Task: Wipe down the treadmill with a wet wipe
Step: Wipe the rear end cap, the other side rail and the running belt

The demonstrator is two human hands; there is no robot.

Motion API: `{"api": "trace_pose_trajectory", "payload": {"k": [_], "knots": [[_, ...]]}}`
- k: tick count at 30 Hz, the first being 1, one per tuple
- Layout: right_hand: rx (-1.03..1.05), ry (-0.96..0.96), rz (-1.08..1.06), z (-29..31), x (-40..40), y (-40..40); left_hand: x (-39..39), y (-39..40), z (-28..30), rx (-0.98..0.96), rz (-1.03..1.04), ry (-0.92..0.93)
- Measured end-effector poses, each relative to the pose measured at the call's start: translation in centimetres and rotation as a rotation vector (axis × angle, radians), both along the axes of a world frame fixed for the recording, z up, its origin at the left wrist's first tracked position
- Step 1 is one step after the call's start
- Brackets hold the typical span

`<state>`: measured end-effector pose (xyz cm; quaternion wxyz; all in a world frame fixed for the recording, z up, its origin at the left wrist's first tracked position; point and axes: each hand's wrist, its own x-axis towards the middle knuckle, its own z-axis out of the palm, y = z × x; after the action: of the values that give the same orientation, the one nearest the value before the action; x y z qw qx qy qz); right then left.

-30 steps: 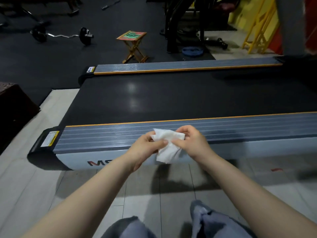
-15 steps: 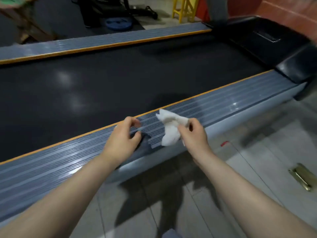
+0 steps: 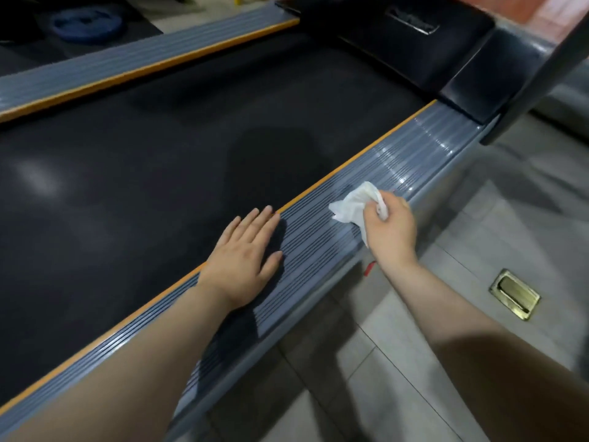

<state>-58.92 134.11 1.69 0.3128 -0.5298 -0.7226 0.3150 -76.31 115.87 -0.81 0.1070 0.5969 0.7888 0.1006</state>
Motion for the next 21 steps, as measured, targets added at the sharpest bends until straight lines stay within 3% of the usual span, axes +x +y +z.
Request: {"api": "trace_pose_trajectory", "payload": {"k": [9,16,21], "knots": [[-0.266,0.080,-0.018,1.2,-2.7,7.4,-0.5,0.4,0.6,-0.095,0.043,-0.076],[-0.116,-0.251,0.134,0.9,-7.4,16.0,-0.8,0.6,0.9,-0.104,0.025,-0.123],[-0.057,-0.614,0.309,0.2,-9.9,20.3,-1.0,0.7,1.2,-0.112,0.032,-0.161]]}}
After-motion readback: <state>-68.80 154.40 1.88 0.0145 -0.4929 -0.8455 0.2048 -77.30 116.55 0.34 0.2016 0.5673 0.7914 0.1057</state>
